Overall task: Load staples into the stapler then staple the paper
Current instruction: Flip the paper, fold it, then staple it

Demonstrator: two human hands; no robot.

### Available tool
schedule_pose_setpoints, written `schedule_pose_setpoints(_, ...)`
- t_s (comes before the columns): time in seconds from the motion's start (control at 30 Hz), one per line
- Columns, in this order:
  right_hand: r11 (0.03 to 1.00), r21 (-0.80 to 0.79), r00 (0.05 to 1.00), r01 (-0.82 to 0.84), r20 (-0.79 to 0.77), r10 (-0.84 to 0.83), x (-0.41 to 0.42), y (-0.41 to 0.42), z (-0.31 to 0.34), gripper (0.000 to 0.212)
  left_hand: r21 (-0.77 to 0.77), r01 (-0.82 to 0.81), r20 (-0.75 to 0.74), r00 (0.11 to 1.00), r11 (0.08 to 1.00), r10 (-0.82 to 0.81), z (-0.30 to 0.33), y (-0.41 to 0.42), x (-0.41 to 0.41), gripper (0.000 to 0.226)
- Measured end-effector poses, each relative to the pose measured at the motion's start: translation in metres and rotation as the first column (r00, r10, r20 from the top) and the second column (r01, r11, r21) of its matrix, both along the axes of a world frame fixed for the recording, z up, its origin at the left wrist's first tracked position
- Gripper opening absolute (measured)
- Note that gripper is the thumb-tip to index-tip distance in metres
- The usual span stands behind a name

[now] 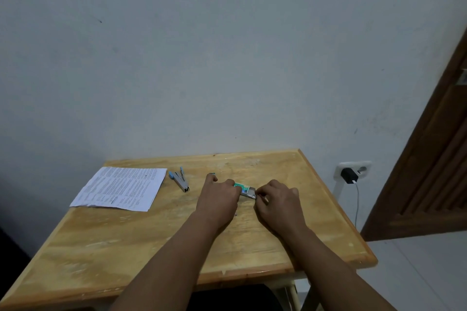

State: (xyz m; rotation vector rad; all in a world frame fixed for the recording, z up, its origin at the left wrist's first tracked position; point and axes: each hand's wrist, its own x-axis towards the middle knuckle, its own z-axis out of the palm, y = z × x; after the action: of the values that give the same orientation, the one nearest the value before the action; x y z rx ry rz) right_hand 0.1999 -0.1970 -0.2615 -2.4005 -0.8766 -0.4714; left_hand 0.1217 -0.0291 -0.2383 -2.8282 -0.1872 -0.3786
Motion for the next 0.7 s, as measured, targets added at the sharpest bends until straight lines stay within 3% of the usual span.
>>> schedule_pose_setpoints(0.4, 0.997, -0.072, 1.0, -0.031, 0.0, 0.031, -0.0005, 0.001, 0.0005, 0.025, -0.01, 0.007, 0.023, 1.0, 1.0, -0.007, -0.0016, -0.0027, -0.0004, 0.035)
schedule_pose_setpoints(0.7, 0.985, -0.084, 0.989, -0.149, -0.014, 0.149, -0.0018, 0.0016, 0.001, 0.034, -0.036, 0.042, 0.023, 0.999, 0.998, -0.042, 0.0001, -0.0034, -0.0021, 0.03)
